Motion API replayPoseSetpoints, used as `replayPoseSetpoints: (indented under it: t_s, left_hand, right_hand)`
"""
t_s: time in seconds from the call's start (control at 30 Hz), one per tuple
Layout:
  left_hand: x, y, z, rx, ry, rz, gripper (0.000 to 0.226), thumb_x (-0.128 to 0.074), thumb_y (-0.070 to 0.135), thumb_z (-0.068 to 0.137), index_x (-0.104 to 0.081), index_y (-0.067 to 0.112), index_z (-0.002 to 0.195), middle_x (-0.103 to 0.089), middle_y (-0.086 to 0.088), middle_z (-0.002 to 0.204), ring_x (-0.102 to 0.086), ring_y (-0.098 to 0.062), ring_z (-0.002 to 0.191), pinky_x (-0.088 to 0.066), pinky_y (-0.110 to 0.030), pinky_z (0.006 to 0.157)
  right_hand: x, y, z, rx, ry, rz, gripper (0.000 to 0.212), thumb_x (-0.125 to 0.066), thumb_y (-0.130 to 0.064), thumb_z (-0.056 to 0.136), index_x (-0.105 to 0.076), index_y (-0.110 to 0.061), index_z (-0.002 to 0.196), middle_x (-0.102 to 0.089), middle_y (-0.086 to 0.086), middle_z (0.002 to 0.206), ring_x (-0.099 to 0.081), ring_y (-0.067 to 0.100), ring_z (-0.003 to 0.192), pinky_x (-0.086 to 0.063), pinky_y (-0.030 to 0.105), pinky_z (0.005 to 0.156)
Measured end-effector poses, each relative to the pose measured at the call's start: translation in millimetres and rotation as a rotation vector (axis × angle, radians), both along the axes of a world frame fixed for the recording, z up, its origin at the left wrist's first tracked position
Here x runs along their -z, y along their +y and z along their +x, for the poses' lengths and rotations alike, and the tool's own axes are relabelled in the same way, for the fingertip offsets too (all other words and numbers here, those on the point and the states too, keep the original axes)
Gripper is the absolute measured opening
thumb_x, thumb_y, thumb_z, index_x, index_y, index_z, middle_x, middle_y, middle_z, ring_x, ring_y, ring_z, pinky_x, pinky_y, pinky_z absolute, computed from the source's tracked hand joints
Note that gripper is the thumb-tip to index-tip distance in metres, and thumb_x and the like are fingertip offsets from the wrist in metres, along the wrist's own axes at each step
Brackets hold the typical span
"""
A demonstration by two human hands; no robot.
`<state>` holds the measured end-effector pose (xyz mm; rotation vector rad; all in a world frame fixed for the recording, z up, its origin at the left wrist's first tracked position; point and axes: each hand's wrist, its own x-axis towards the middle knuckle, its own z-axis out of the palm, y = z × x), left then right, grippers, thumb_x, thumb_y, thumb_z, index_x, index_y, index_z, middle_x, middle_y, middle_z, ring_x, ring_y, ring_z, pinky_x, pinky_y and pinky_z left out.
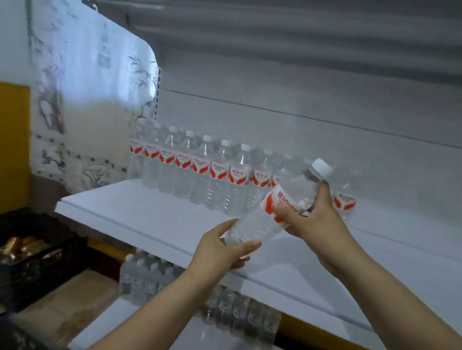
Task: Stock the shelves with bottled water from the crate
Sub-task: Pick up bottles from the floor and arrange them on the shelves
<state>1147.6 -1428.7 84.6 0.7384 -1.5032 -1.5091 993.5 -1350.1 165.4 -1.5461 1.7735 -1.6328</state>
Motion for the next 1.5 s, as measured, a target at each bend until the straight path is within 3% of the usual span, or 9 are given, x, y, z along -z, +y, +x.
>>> replayPoseSetpoints:
  t_s: [0.17,0.33,0.5,0.6,0.83,0.93,1.13,1.33,1.5]
  left_hand:
    - [-1,-51,-3,0.051,-0.261,-0.103,0.056,-0.075,0.046,0.080,-0.053,0.035,0.130,-0.070,0.006,0.108,-0.073,-0.012,0.084,-0.059,-0.025,0.075]
    - [1,-106,-31,-0.159,-0.665,-0.511,0.062,-0.060,0.056,0.087,-0.040,0.036,0.143,-0.054,0.011,0.137,-0.053,-0.011,0.123,-0.041,-0.024,0.100]
    - [7,-145,-58,-0.095,-0.752,-0.870,0.069,-0.052,0.046,0.094,-0.014,0.041,0.152,-0.009,0.003,0.163,-0.011,-0.020,0.150,-0.023,-0.036,0.119]
    - [3,-160,-58,-0.053,-0.897,-0.943,0.081,-0.051,0.046,0.096,0.006,0.044,0.152,0.021,0.000,0.161,0.014,-0.025,0.150,-0.016,-0.043,0.120]
    - [16,-186,-67,0.032,-1.010,-0.992,0.093,-0.056,0.046,0.092,0.020,0.053,0.145,0.053,0.005,0.143,0.032,-0.030,0.141,-0.029,-0.046,0.116]
    - [26,-191,-75,-0.032,-1.056,-1.020,0.088,-0.052,0.048,0.092,0.017,0.051,0.147,0.056,0.003,0.141,0.033,-0.035,0.141,-0.032,-0.047,0.115]
    - [34,-189,-84,-0.087,-1.079,-1.029,0.083,-0.047,0.050,0.095,0.019,0.051,0.146,0.058,0.002,0.138,0.029,-0.038,0.142,-0.039,-0.043,0.110]
    - [23,-181,-86,-0.044,-1.151,-0.961,0.082,-0.047,0.051,0.096,0.015,0.046,0.149,0.054,-0.004,0.142,0.015,-0.041,0.146,-0.041,-0.045,0.108]
    - [-2,-156,-83,0.058,-1.111,-0.878,0.075,-0.043,0.049,0.098,0.003,0.033,0.156,0.019,-0.013,0.161,-0.005,-0.035,0.149,-0.032,-0.045,0.114]
  right_hand:
    - [-3,-54,-12,-0.018,0.008,0.046,0.071,-0.081,-0.030,0.076,-0.035,-0.045,0.127,-0.062,-0.017,0.104,-0.067,0.009,0.091,-0.061,0.033,0.075]
    - [-1,-101,-36,0.079,0.143,0.063,0.079,-0.082,-0.032,0.075,-0.031,-0.040,0.135,-0.061,-0.016,0.107,-0.063,0.004,0.089,-0.056,0.024,0.074]
    - [-3,-148,-61,0.111,0.261,0.099,0.086,-0.083,-0.032,0.075,-0.030,-0.033,0.142,-0.057,-0.011,0.119,-0.059,0.012,0.102,-0.046,0.022,0.081]
    - [-5,-178,-74,0.102,0.298,0.095,0.082,-0.083,-0.028,0.075,-0.032,-0.031,0.140,-0.056,-0.012,0.118,-0.056,0.012,0.105,-0.046,0.022,0.084]
    - [27,-242,-98,0.275,0.387,0.110,0.090,-0.081,-0.043,0.074,-0.027,-0.042,0.147,-0.058,0.001,0.125,-0.064,0.015,0.100,-0.055,0.032,0.090]
    - [31,-244,-98,0.338,0.450,0.089,0.095,-0.080,-0.044,0.075,-0.023,-0.038,0.151,-0.064,0.000,0.118,-0.066,0.017,0.100,-0.056,0.036,0.091]
    - [23,-239,-101,0.278,0.367,0.116,0.090,-0.084,-0.036,0.072,-0.036,-0.031,0.149,-0.063,-0.003,0.132,-0.064,0.019,0.115,-0.052,0.042,0.100]
    - [14,-230,-88,0.274,0.368,0.187,0.092,-0.081,-0.035,0.078,-0.028,-0.028,0.152,-0.059,-0.002,0.137,-0.060,0.019,0.121,-0.049,0.038,0.103]
    - [4,-185,-78,0.323,0.419,0.278,0.086,-0.073,-0.039,0.084,-0.026,-0.015,0.153,-0.052,0.006,0.144,-0.052,0.025,0.130,-0.042,0.035,0.104]
